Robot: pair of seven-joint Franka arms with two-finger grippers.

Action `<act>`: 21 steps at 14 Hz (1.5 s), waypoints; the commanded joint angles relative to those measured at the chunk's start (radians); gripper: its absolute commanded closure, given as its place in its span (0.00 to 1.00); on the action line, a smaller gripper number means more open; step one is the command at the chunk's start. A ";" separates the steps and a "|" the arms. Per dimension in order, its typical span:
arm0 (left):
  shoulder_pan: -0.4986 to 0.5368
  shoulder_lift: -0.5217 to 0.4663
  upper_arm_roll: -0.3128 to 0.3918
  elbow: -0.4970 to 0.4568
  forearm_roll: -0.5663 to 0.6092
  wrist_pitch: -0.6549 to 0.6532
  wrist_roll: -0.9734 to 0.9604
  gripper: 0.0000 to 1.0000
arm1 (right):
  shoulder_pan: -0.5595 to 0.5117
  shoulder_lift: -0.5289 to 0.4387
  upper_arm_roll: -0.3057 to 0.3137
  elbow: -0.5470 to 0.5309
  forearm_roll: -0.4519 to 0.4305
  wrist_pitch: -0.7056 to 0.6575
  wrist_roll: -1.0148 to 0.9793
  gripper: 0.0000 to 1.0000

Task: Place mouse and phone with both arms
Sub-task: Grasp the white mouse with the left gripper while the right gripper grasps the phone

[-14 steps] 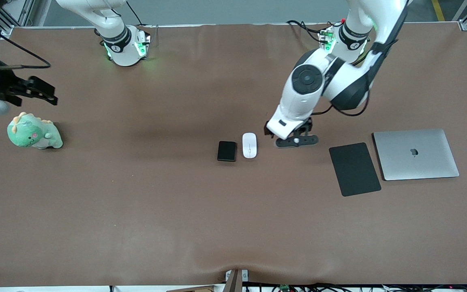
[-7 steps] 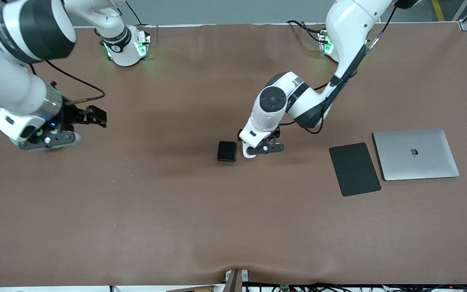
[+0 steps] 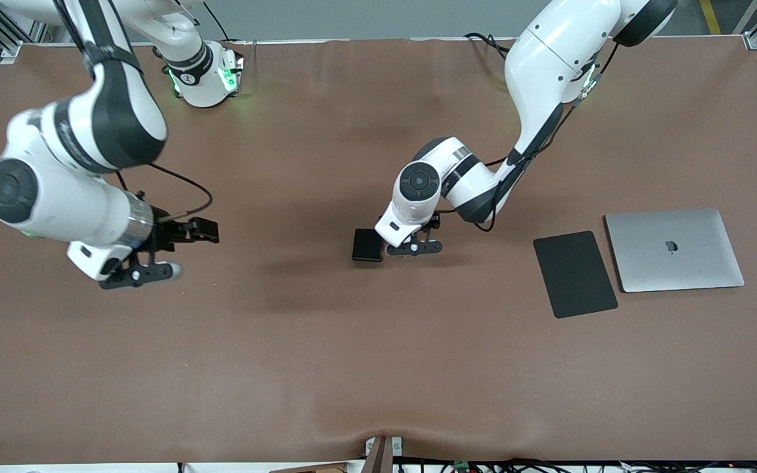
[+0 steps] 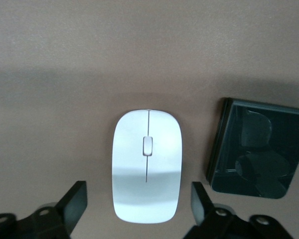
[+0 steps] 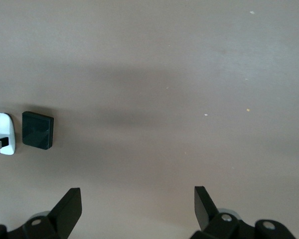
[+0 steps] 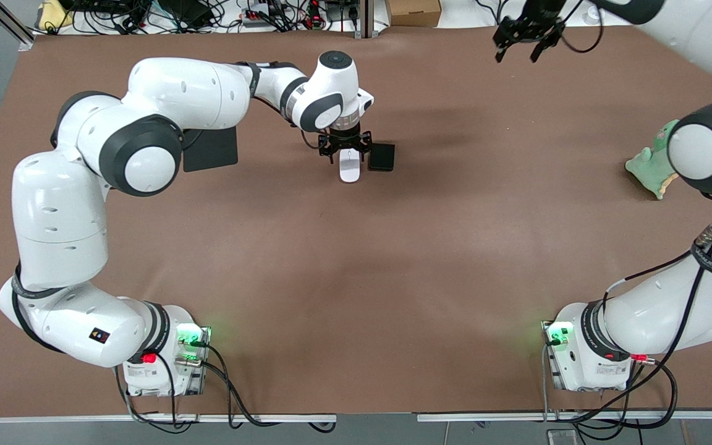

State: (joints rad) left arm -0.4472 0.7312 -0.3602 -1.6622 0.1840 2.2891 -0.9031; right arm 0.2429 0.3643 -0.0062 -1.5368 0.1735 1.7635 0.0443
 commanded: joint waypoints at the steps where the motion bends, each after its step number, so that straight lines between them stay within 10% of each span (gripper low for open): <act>1: -0.022 0.026 0.009 0.022 0.040 0.016 -0.040 0.12 | 0.093 0.047 -0.011 0.012 0.008 0.027 0.023 0.00; 7: -0.030 0.068 0.012 0.022 0.069 0.056 -0.059 0.22 | 0.249 0.133 -0.011 0.006 0.009 0.190 0.333 0.00; 13: 0.020 0.021 0.015 0.021 0.081 0.043 -0.008 0.92 | 0.338 0.281 -0.011 0.014 0.003 0.415 0.491 0.00; 21: 0.247 -0.211 0.004 -0.010 0.083 -0.151 0.179 1.00 | 0.421 0.412 -0.014 0.113 -0.049 0.416 0.623 0.00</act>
State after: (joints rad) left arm -0.2437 0.5807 -0.3463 -1.6264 0.2490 2.1514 -0.7472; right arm 0.6222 0.7078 -0.0104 -1.5048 0.1652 2.1877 0.6047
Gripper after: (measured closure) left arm 0.379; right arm 0.000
